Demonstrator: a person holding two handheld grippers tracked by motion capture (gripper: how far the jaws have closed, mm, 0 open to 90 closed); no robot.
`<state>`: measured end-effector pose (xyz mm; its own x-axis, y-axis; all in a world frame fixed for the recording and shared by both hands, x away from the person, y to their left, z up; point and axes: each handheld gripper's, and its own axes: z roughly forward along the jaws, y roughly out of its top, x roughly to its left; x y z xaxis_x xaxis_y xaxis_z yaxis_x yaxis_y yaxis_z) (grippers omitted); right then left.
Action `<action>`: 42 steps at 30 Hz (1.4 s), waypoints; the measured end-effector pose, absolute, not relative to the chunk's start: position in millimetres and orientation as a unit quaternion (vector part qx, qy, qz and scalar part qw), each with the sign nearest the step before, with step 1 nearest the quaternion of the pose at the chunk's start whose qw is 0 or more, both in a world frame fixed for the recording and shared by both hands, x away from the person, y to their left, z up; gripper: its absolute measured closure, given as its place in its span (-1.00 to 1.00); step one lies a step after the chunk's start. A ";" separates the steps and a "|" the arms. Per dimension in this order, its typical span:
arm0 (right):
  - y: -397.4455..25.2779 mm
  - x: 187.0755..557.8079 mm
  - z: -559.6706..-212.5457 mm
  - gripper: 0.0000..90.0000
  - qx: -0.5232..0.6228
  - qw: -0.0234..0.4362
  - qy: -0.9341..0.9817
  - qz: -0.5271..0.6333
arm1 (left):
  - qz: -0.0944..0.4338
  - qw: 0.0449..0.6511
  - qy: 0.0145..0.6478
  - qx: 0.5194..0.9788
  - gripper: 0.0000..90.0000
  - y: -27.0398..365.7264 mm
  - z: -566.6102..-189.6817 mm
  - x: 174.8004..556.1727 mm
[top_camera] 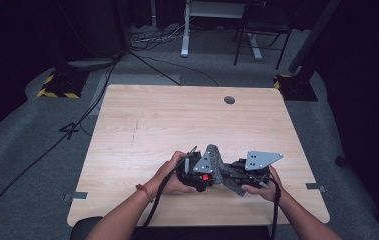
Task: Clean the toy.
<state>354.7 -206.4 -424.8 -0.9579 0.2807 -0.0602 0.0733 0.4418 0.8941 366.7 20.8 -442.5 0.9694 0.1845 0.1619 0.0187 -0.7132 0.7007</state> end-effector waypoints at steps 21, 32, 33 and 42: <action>-219.2 374.4 -438.3 0.68 0.147 0.087 0.873 0.456 | 0.107 0.425 0.059 0.897 -0.26 38.5 -428.7 366.1; -223.8 369.9 -428.1 0.68 0.137 0.094 0.855 0.491 | 0.107 0.402 0.048 0.908 -0.26 29.1 -437.0 363.5; -220.1 365.7 -425.9 0.68 0.128 0.098 0.857 0.490 | 0.103 0.398 0.045 0.911 -0.26 25.2 -440.0 362.5; -214.8 368.6 -429.4 0.67 0.147 0.130 0.866 0.459 | 0.100 0.399 0.033 0.911 -0.26 21.0 -441.0 362.2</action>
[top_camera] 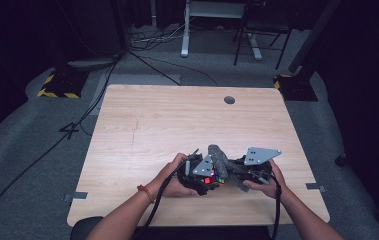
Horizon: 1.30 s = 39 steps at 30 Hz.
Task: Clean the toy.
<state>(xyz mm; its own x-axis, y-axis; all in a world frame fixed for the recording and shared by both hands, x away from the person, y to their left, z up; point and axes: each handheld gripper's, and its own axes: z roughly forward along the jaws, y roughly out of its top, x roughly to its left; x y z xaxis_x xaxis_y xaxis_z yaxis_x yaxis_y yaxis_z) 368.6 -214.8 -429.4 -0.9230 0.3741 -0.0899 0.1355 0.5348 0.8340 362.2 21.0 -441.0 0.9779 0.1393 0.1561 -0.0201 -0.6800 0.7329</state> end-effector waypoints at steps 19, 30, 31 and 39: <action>-201.1 354.7 -423.4 0.68 0.115 0.124 0.863 0.477 | 0.118 0.363 0.036 0.924 -0.27 12.4 -451.1 368.7; -196.8 358.1 -424.6 0.67 0.125 0.127 0.864 0.471 | 0.109 0.371 0.048 0.921 -0.26 15.6 -453.2 372.4; -199.6 359.8 -425.4 0.67 0.129 0.131 0.864 0.468 | 0.106 0.376 0.050 0.919 -0.26 17.4 -452.2 373.0; -223.8 382.4 -441.1 0.67 0.173 0.113 0.886 0.415 | 0.097 0.416 0.068 0.902 -0.26 32.6 -443.9 379.1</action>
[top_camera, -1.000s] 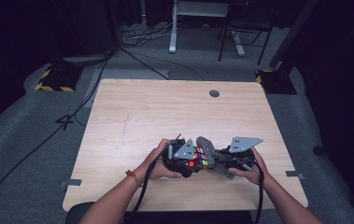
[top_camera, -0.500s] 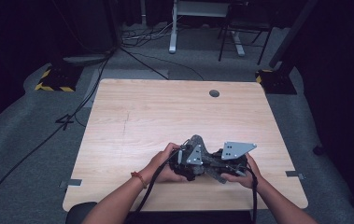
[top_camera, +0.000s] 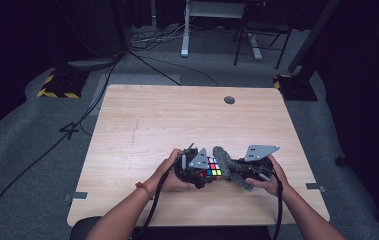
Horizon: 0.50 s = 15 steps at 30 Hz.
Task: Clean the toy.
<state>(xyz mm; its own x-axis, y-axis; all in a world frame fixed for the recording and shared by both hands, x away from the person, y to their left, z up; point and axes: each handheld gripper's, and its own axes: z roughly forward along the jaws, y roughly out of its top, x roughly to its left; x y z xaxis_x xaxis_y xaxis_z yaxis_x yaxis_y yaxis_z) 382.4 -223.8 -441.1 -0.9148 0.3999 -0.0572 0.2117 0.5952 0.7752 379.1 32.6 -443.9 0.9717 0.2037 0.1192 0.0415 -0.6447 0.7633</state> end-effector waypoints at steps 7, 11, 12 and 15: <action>-228.0 394.4 -454.7 0.67 0.190 0.111 0.903 0.369 | 0.100 0.400 0.091 0.906 -0.26 44.7 -452.4 391.3; -235.0 399.0 -457.5 0.64 0.200 0.116 0.903 0.362 | 0.085 0.405 0.099 0.905 -0.26 50.5 -463.1 398.4; -236.4 400.0 -458.8 0.64 0.204 0.116 0.903 0.360 | 0.083 0.403 0.098 0.906 -0.26 51.2 -466.1 400.4; -239.1 403.4 -463.8 0.64 0.208 0.116 0.905 0.353 | 0.067 0.408 0.101 0.905 -0.26 52.7 -475.8 405.0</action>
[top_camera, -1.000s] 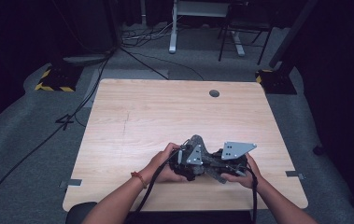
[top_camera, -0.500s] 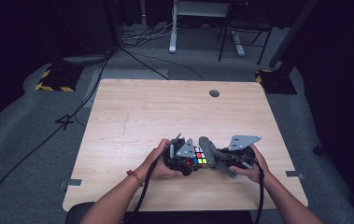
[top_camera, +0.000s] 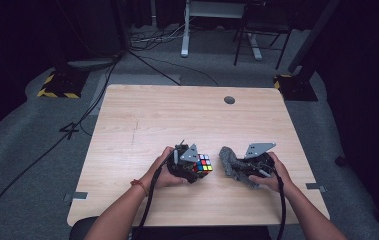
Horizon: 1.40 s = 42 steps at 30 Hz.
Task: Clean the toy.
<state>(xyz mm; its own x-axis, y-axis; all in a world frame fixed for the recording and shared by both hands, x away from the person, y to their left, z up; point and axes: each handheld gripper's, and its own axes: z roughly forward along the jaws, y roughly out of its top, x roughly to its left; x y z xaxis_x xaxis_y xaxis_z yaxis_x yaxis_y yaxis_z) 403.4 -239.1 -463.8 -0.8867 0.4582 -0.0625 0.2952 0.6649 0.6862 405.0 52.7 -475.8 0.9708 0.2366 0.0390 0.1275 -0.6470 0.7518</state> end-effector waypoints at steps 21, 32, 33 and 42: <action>-238.5 405.4 -468.8 0.54 0.205 0.106 0.913 0.336 | 0.051 0.368 0.109 0.922 -0.29 69.8 -490.4 411.5; -242.0 407.6 -467.3 0.25 0.219 0.108 0.908 0.340 | 0.081 0.331 0.118 0.933 -0.39 74.2 -489.2 408.9; -242.2 407.6 -466.8 0.22 0.218 0.109 0.908 0.342 | 0.080 0.330 0.120 0.933 -0.40 75.3 -489.2 409.1; -245.0 407.9 -460.5 -0.08 0.227 0.113 0.898 0.358 | 0.083 0.320 0.128 0.935 -0.60 83.8 -485.2 406.8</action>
